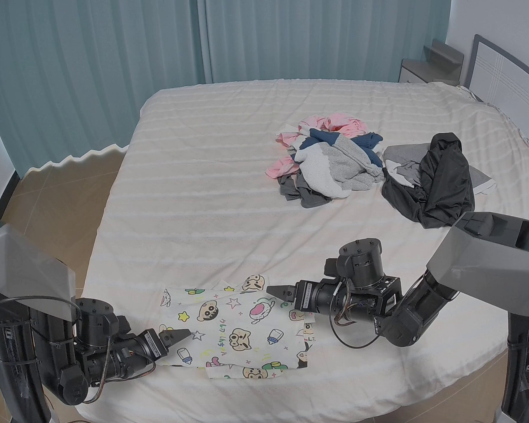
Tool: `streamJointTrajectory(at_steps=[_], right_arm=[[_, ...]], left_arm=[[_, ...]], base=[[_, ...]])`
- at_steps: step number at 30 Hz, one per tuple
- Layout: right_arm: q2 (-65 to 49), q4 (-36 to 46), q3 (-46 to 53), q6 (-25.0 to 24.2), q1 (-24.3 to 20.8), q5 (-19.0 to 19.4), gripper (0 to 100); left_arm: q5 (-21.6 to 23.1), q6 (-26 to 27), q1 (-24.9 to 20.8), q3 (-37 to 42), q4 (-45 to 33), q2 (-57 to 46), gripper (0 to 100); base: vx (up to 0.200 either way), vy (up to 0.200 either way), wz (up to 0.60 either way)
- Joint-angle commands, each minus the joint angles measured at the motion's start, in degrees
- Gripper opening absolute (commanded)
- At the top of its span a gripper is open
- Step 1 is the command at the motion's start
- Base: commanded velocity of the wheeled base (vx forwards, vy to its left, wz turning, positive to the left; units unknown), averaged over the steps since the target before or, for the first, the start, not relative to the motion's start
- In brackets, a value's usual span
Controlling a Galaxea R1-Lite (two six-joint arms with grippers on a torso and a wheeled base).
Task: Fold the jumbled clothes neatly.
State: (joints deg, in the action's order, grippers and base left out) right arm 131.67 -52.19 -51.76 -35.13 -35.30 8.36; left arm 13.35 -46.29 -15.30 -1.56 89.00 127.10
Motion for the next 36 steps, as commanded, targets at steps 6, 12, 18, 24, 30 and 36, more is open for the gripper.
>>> streamJointTrajectory(at_steps=[6,12,18,24,30,36], right_arm=[[2.54,0.51,-2.82,0.06,-0.12,-0.01,0],[3.94,0.24,-4.14,0.06,0.06,-0.36,0],[2.63,-0.11,-5.46,0.15,0.85,-1.77,0],[2.01,0.07,-8.09,0.24,1.99,-3.09,0],[2.80,0.24,-7.56,0.59,1.82,-3.00,0],[3.33,0.24,-7.21,0.68,2.08,-3.00,100]], left_arm=[[-0.17,-0.03,0.01,-0.11,1.00,0.25,100],[-0.17,-0.03,0.09,-0.11,1.00,0.25,100],[-0.17,-0.03,0.09,-0.11,1.00,0.25,100],[-0.25,-0.03,0.09,-0.20,1.00,0.25,100],[-0.25,-0.03,0.09,-0.20,1.00,0.17,100],[-0.17,-0.03,0.45,-0.37,1.00,0.08,100]], base=[[0.000,0.000,0.00],[0.000,0.000,0.00],[0.000,0.000,0.00],[0.000,0.000,0.00],[0.000,0.000,0.00],[0.000,0.000,0.00]])
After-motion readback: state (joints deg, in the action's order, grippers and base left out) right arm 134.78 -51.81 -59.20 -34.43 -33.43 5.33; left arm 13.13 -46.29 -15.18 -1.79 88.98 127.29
